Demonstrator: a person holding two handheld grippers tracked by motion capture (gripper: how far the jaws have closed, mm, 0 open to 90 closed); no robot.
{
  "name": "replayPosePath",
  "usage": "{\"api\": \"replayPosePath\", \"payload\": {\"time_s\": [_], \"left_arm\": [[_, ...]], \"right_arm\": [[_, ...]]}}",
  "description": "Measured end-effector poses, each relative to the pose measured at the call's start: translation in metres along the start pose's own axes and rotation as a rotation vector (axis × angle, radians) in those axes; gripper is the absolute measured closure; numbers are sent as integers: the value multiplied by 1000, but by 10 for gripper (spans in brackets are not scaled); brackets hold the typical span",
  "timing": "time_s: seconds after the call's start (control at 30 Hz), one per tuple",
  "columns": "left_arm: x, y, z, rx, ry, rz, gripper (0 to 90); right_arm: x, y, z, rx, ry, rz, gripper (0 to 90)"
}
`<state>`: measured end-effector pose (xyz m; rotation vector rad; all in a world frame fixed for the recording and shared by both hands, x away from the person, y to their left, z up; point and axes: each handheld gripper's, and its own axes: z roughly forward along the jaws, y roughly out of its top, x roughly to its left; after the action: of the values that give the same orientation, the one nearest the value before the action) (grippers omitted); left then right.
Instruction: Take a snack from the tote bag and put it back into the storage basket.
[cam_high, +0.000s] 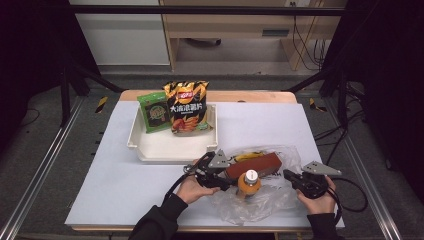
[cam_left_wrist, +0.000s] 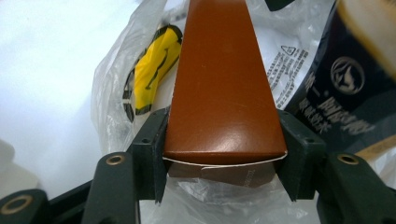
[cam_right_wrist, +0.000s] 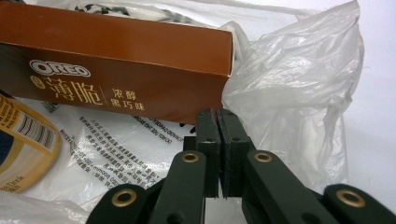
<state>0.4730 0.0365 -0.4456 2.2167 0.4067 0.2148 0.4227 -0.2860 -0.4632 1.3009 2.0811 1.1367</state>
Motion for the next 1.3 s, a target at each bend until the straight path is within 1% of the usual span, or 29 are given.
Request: {"api": "replayPosePath", "payload": {"time_s": [0.03, 0.1, 0.13, 0.17, 0.23, 0.3, 0.43, 0.47, 0.5, 0.53, 0.57, 0.6, 0.7, 0.77, 0.83, 0.87, 0.9, 0.93, 1.07, 1.1, 1.17, 1.2, 1.23, 1.27, 1.3], "left_arm": [[0, 0, 0, 9, -1, -3, 425], [-2, 0, 1, 26, 9, 8, 419], [-4, 0, 1, 22, 15, 6, 417], [-4, 2, 0, 30, 17, 16, 413], [-4, 5, 0, 30, 21, 10, 404], [-3, 10, 0, 17, 22, 7, 396], [-1, 20, -2, 22, 33, 19, 391], [-1, 22, 0, 19, 31, 14, 392], [1, 23, 1, 27, 29, 27, 395], [1, 25, 3, 28, 26, 32, 396], [1, 26, 5, 28, 24, 27, 397], [2, 27, 8, 37, 21, 31, 398], [1, 30, 14, 36, -4, 29, 406], [1, 31, 17, 41, 0, 31, 406], [3, 31, 20, 34, -13, 9, 399], [4, 31, 20, 36, -19, 10, 393], [5, 31, 21, 33, -27, 1, 390], [6, 30, 21, 37, -36, 2, 389], [6, 30, 19, 44, -44, -2, 387], [5, 30, 18, 66, -44, 8, 386], [3, 28, 18, 110, -27, 35, 379], [3, 27, 19, 116, -25, 39, 373], [1, 25, 20, 131, -16, 51, 376], [0, 24, 23, 131, -8, 57, 379], [0, 25, 25, 134, -10, 55, 388]], "right_arm": [[0, 0, 0, -1, 0, -1, 880], [1, 0, 0, 1, 4, 5, 874], [1, 0, 0, 0, 3, 4, 869], [1, 0, 0, -3, 4, 2, 866], [0, 1, 0, -6, 5, -1, 864], [1, 1, 0, -8, 6, 0, 862], [1, 1, -1, -11, 10, 2, 858], [1, 1, -1, -11, 12, 5, 858], [1, 1, -2, -11, 13, 3, 859], [1, 2, -2, -11, 14, 5, 859], [1, 2, -2, -13, 12, 1, 859], [1, 2, -2, -13, 12, 3, 859], [1, 2, -2, -12, 14, 4, 859], [1, 2, -2, -10, 13, 9, 857], [0, 2, -2, -9, 16, 9, 853], [1, 2, -2, -9, 15, 9, 852], [0, 2, -2, -10, 16, 8, 852], [0, 2, -2, -12, 15, 8, 851], [1, 2, -2, -9, 17, 10, 847], [1, 2, -2, -11, 17, 9, 844], [0, 2, -2, -15, 16, 9, 836], [1, 2, -3, -17, 16, 8, 832], [1, 2, -2, -16, 16, 7, 832], [1, 2, -2, -17, 16, 5, 834], [1, 2, -2, -16, 15, 4, 836]]}}
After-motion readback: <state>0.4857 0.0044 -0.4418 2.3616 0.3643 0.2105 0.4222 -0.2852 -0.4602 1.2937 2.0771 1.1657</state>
